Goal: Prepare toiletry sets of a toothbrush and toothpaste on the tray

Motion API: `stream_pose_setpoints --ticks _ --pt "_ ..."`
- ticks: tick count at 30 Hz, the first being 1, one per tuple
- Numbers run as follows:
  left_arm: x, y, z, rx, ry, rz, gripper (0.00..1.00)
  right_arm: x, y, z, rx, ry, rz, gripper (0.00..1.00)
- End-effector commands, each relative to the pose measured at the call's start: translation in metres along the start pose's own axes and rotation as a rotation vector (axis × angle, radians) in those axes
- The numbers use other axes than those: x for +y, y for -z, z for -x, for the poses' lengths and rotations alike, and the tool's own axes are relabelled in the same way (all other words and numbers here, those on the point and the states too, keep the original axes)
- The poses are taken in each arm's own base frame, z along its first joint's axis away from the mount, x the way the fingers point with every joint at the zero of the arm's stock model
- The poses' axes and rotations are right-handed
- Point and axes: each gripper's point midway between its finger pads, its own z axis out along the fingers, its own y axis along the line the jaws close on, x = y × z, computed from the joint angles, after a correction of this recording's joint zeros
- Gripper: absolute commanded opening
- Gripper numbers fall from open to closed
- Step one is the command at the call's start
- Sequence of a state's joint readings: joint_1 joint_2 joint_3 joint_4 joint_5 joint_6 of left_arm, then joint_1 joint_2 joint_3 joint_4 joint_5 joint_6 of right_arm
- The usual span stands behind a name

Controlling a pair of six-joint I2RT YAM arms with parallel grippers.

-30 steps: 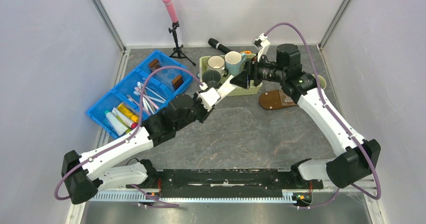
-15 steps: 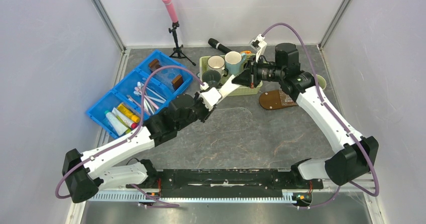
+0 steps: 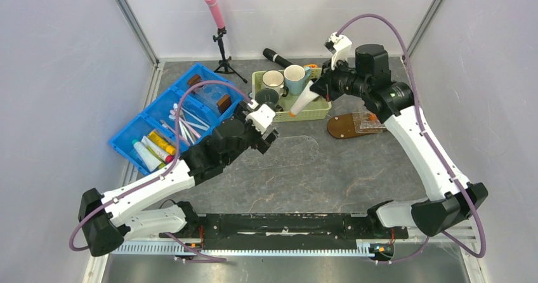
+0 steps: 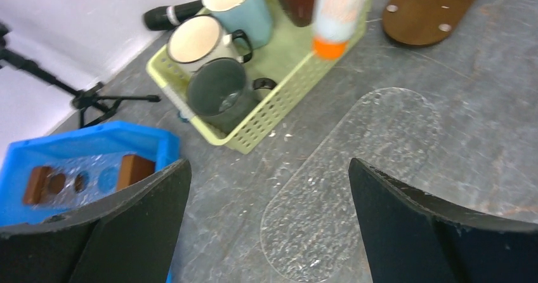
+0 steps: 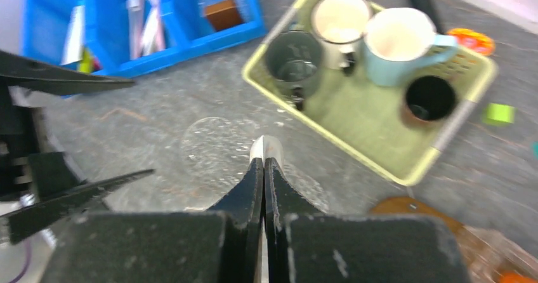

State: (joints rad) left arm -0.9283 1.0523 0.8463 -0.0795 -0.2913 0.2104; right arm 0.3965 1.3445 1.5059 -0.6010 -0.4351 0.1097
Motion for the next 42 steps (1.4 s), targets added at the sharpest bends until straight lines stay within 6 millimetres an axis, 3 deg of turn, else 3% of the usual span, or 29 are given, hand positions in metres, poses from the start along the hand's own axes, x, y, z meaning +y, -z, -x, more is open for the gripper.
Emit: stream_pose_setpoints --ticks 1,6,13,18,26,32,42 --pt "0.046 0.020 0.025 -0.042 0.049 0.223 1.00 -0.042 0.037 0.022 -0.026 0.079 -0.297 0.00" --pt "0.087 0.040 0.012 -0.006 0.103 0.414 1.00 -0.084 0.065 0.023 -0.009 0.081 -0.549 0.00" --pt "0.161 0.079 -0.025 0.002 0.370 0.667 1.00 -0.131 0.090 0.013 0.011 0.025 -0.754 0.00" --pt "0.191 0.105 -0.048 -0.009 0.466 0.802 1.00 -0.157 0.103 0.001 -0.005 -0.025 -0.849 0.00" --pt "0.197 0.108 -0.064 0.014 0.489 0.848 1.00 -0.183 0.105 -0.018 0.014 -0.072 -0.907 0.00" --pt "0.195 0.105 -0.065 0.008 0.491 0.833 1.00 -0.194 0.104 -0.028 0.008 -0.090 -0.930 0.00" --pt "0.193 0.101 -0.066 0.014 0.488 0.819 1.00 -0.208 0.105 -0.027 -0.015 -0.107 -0.954 0.00"
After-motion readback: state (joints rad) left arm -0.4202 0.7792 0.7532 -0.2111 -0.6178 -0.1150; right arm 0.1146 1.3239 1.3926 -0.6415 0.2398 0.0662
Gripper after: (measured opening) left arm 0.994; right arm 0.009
